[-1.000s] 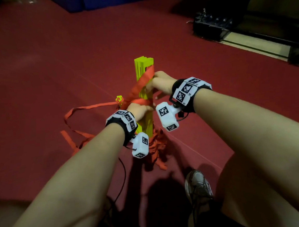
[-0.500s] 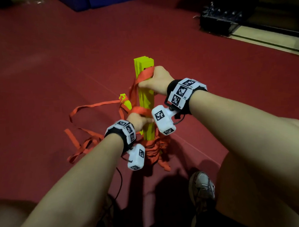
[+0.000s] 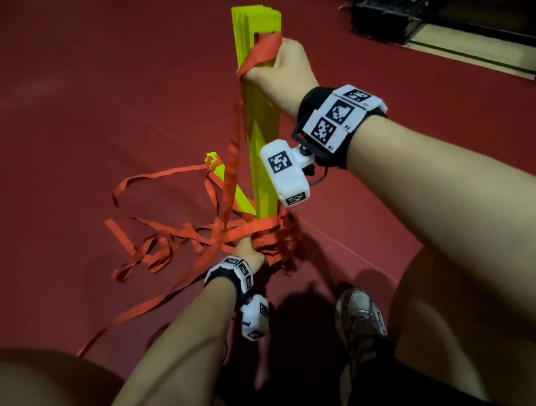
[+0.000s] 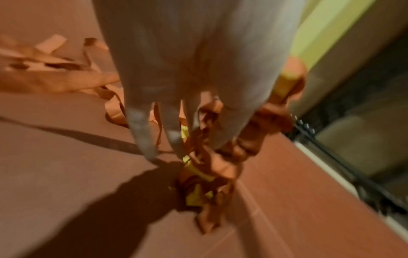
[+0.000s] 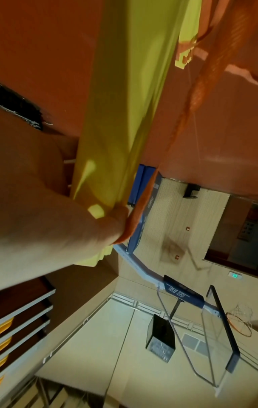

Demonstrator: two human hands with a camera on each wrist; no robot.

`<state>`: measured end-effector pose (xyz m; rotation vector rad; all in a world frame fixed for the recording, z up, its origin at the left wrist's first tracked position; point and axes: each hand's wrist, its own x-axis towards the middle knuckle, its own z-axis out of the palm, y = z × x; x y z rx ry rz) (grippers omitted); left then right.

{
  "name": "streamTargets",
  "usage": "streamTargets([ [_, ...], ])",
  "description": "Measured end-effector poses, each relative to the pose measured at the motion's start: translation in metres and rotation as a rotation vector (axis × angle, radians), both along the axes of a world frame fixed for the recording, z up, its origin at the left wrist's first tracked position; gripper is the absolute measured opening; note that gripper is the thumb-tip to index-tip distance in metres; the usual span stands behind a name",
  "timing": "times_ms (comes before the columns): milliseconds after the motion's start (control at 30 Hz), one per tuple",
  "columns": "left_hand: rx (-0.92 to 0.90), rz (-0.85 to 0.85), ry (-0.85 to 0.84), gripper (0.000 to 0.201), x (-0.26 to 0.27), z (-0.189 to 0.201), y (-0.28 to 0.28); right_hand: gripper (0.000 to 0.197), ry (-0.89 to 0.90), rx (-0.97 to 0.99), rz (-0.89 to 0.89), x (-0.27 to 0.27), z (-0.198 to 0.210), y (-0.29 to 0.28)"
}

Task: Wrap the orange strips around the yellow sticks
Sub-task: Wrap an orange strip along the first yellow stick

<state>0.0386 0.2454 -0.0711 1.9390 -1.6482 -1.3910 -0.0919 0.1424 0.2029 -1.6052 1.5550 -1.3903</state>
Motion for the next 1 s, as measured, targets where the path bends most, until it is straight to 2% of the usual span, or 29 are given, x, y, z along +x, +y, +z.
streamTargets([
  [67,0.041,0.006,-0.006,0.07,0.008,-0.013,-0.001,0.017,-0.022,-0.014,-0.012,0.0,0.003,0.0],
  [167,0.078,0.071,0.073,0.085,0.008,-0.022,-0.011,0.018,-0.015,0.015,-0.03,0.004,-0.01,0.003],
  [200,0.053,0.076,0.09,0.087,0.003,-0.01,-0.013,0.018,-0.009,0.042,-0.02,0.005,-0.018,0.006],
  [300,0.023,0.065,0.163,0.075,-0.011,0.042,-0.019,0.021,-0.001,0.111,0.023,0.009,-0.039,0.013],
  [400,-0.004,0.006,0.012,0.04,-0.012,0.094,-0.027,0.021,-0.014,0.116,0.046,0.011,-0.042,0.012],
  [467,-0.14,-0.03,-0.146,0.024,-0.003,0.126,-0.032,0.022,-0.001,0.129,0.065,0.008,-0.042,0.012],
  [600,-0.483,0.082,-0.248,0.038,0.007,0.195,-0.034,0.026,0.056,0.123,0.111,0.003,-0.05,0.014],
  [667,-0.673,0.197,-0.226,0.043,0.01,0.224,-0.032,0.034,0.049,0.125,0.118,0.002,-0.049,0.016],
  [767,-0.961,0.283,-0.026,0.025,0.009,0.252,-0.031,0.064,0.058,0.142,0.158,0.001,-0.044,0.023],
  [800,-1.005,0.253,0.051,0.026,0.007,0.255,-0.033,0.068,0.091,0.16,0.191,0.002,-0.043,0.027],
  [867,-0.975,0.179,0.162,0.052,0.003,0.254,-0.035,0.066,0.229,0.207,0.239,0.002,-0.043,0.035],
  [1000,-0.836,0.211,0.162,0.077,0.004,0.244,-0.04,0.034,0.478,0.266,0.327,-0.007,-0.057,0.048],
])
